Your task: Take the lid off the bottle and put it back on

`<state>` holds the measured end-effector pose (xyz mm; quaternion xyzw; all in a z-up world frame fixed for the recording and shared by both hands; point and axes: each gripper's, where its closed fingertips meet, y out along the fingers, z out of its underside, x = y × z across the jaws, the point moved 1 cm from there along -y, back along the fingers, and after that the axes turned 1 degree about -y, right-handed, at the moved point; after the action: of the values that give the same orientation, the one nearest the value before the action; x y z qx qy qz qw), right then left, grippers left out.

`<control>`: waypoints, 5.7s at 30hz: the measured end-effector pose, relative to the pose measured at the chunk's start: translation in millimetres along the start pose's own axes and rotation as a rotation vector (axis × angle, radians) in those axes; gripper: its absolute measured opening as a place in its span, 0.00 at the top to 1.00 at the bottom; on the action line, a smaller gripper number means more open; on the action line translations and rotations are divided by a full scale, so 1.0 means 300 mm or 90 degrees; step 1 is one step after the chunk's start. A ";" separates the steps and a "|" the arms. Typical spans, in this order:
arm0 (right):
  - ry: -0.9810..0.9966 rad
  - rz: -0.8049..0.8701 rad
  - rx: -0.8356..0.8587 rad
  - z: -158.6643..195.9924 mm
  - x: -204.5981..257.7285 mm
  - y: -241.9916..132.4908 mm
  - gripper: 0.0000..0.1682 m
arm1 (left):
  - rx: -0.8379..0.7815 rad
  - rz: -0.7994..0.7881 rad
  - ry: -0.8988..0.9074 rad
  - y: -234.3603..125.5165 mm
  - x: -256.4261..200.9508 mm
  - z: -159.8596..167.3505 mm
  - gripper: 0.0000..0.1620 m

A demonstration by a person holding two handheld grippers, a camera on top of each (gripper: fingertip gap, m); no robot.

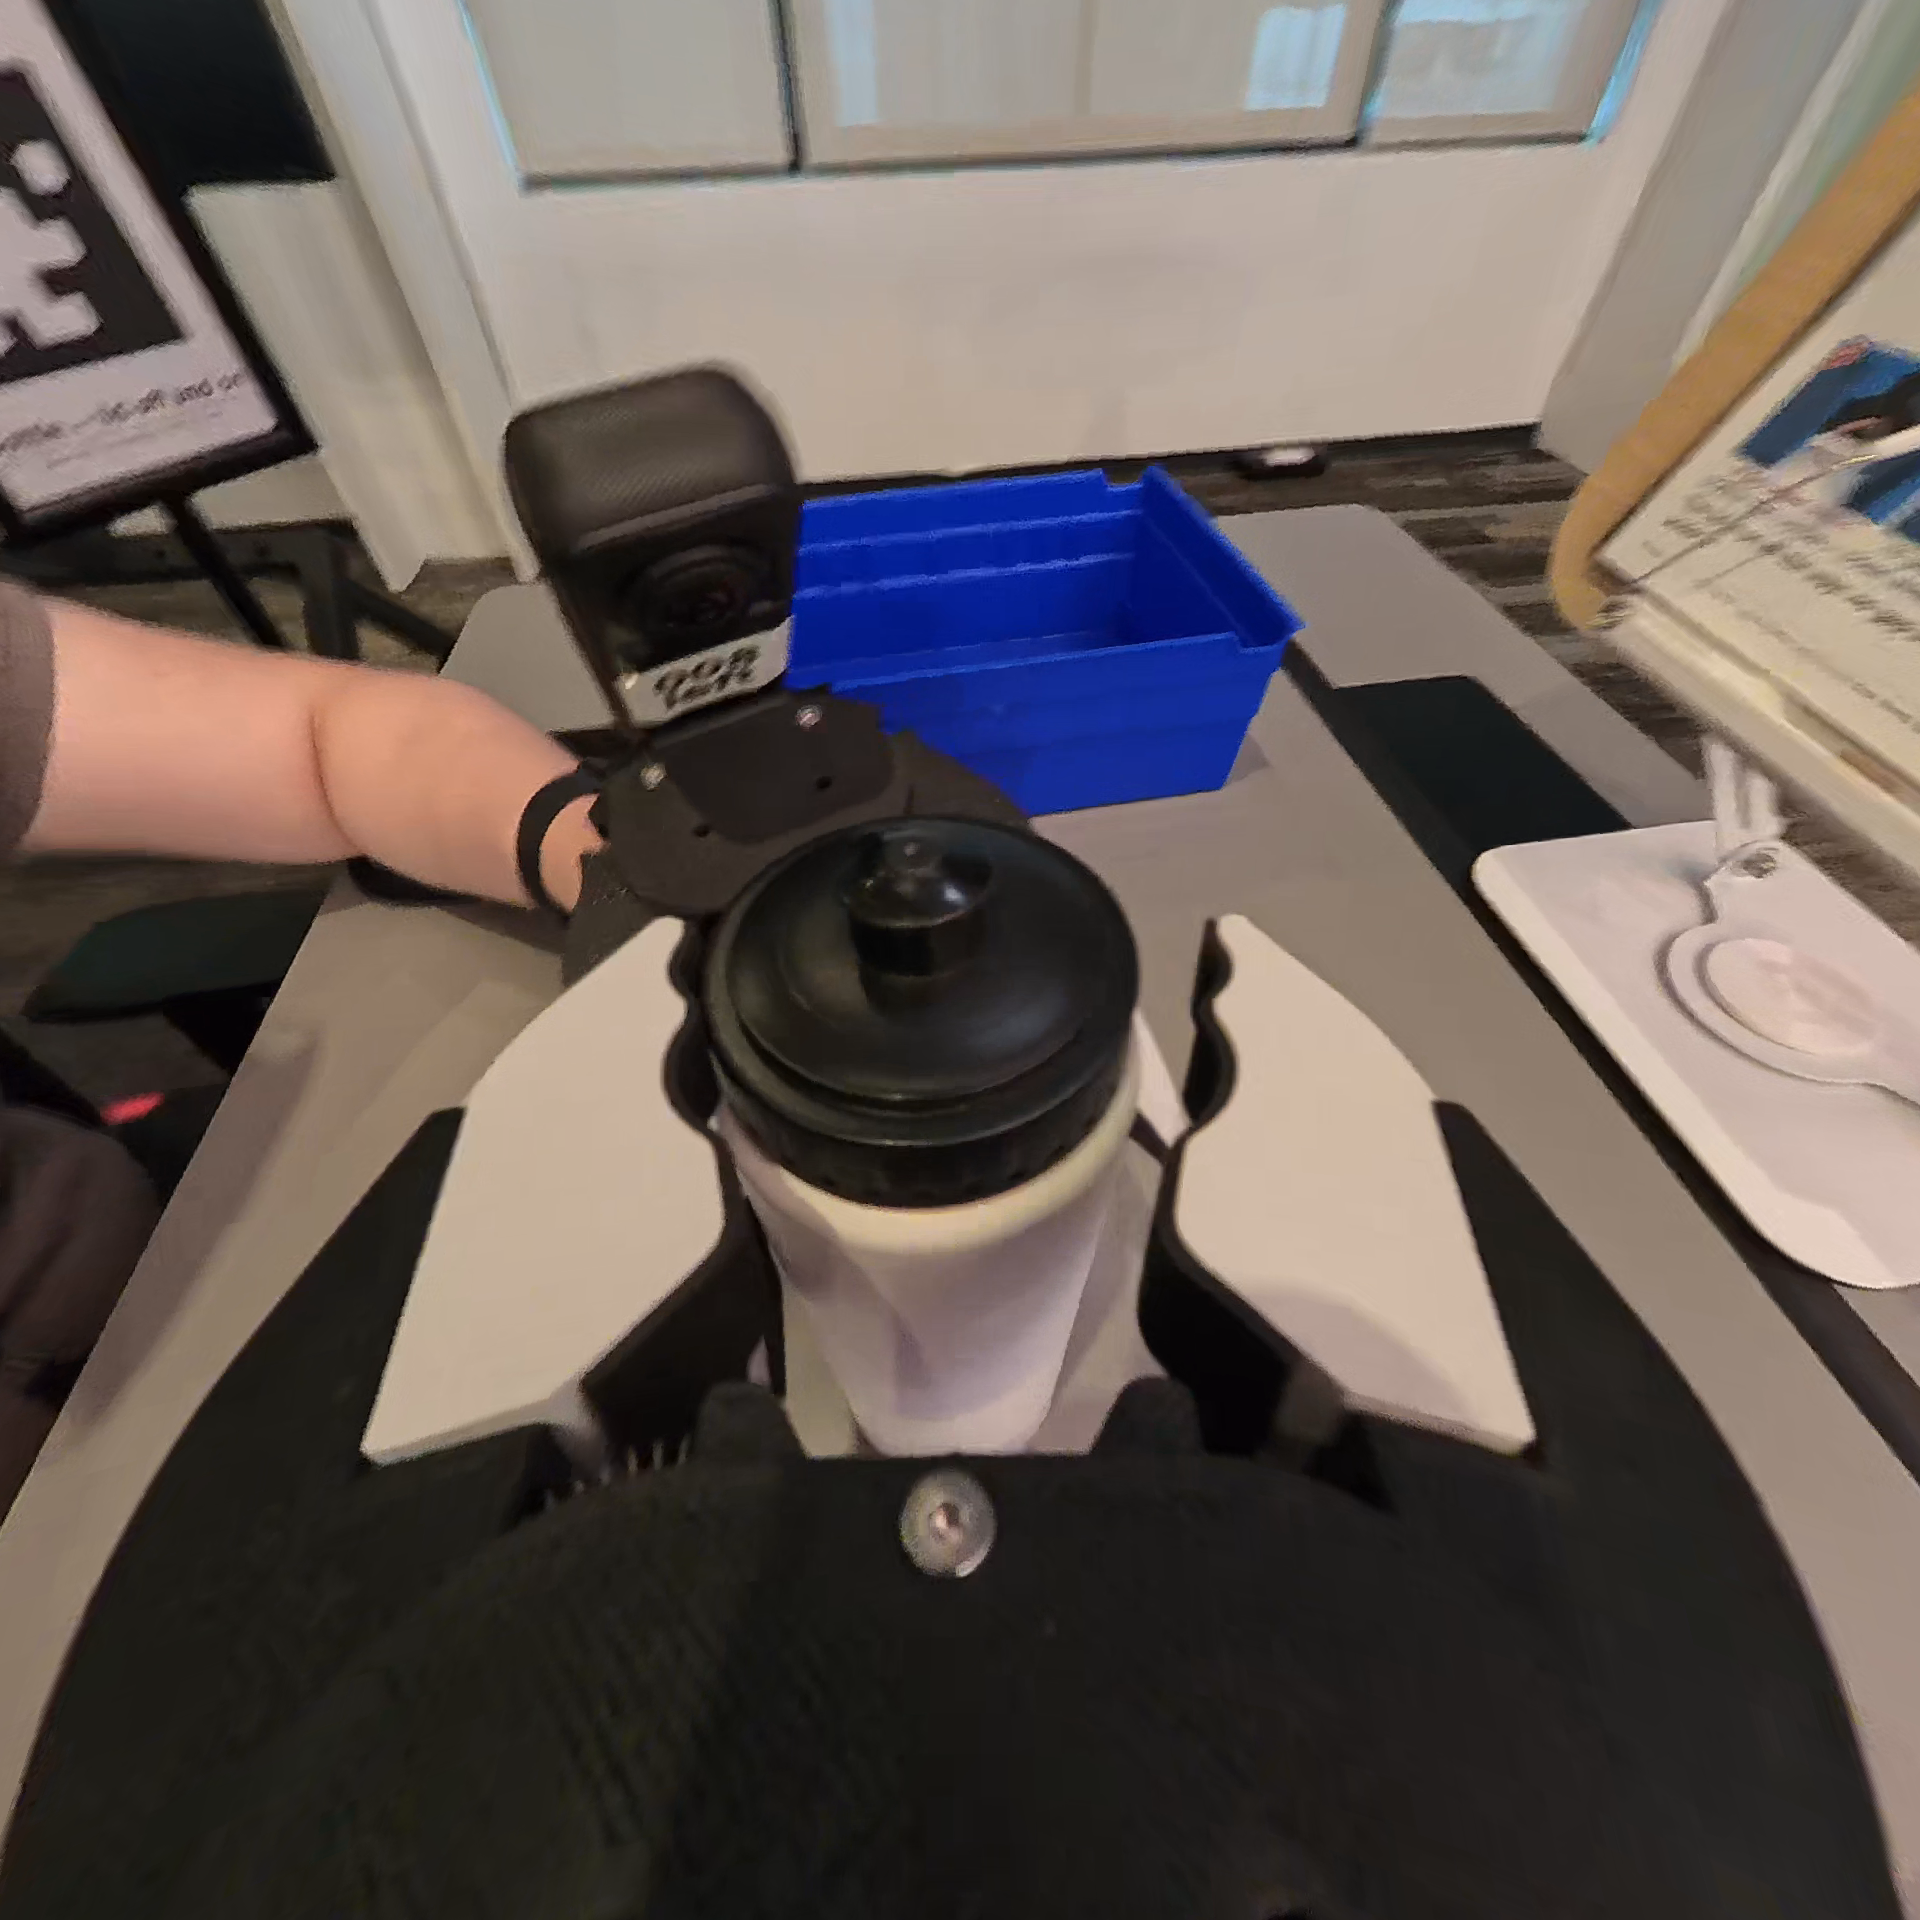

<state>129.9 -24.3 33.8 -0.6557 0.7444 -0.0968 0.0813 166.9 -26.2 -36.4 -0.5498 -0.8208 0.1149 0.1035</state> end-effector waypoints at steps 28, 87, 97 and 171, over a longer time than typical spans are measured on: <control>-0.063 -0.089 -0.020 -0.019 0.102 0.002 0.54 | 0.008 0.027 0.013 -0.052 -0.067 0.015 0.42; 0.003 -0.191 -0.032 -0.012 0.126 -0.037 0.55 | 0.003 0.075 0.020 -0.060 -0.110 0.015 0.41; 0.023 0.233 -0.037 -0.077 0.004 0.028 0.48 | -0.004 -0.167 -0.067 -0.114 0.108 0.035 0.41; -0.057 -0.190 -0.030 -0.025 0.167 -0.030 0.56 | 0.009 0.141 0.042 -0.080 -0.145 0.021 0.42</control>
<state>130.3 -74.9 43.7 -0.7646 0.6361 -0.0605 0.0836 160.4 -75.9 -37.0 -0.6400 -0.7502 0.1137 0.1209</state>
